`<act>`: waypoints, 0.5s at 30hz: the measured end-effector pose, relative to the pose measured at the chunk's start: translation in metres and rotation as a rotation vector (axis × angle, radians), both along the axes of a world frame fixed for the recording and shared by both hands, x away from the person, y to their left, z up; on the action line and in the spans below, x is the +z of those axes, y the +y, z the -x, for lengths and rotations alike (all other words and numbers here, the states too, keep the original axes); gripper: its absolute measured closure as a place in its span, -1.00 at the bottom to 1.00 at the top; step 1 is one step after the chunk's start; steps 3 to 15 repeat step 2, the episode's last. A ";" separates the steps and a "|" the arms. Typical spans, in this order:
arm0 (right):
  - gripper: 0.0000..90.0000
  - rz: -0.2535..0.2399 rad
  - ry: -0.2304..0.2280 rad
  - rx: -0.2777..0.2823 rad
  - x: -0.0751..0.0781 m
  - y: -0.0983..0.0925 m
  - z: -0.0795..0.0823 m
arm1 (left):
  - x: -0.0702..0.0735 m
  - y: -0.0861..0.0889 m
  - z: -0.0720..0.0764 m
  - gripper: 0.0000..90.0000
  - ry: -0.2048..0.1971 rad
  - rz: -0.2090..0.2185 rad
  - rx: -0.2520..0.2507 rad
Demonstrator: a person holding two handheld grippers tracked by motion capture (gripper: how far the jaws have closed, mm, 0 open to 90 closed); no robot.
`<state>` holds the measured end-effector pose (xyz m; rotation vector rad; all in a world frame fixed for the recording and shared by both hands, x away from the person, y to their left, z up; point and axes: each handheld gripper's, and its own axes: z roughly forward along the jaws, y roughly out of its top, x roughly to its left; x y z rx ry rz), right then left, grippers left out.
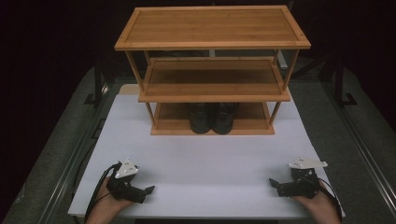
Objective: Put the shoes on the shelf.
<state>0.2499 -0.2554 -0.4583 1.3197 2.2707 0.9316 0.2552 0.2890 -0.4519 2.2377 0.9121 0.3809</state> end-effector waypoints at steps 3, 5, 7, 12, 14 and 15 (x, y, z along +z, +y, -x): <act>-0.96 0.001 0.000 -0.001 0.000 0.000 0.000 | 0.000 0.000 0.000 -1.00 -0.002 0.001 0.001; -0.96 0.001 0.000 -0.001 0.000 0.000 0.000 | 0.000 0.000 0.000 -1.00 -0.002 0.001 0.001; -0.96 0.001 0.000 -0.001 0.000 0.000 0.000 | 0.000 0.000 0.000 -1.00 -0.002 0.001 0.001; -0.96 0.001 0.000 -0.001 0.000 0.000 0.000 | 0.000 0.000 0.000 -1.00 -0.002 0.001 0.001; -0.96 0.001 0.000 -0.001 0.000 0.000 0.000 | 0.000 0.000 0.000 -1.00 -0.002 0.001 0.001; -0.96 0.001 0.000 -0.001 0.000 0.000 0.000 | 0.000 0.000 0.000 -1.00 -0.002 0.001 0.001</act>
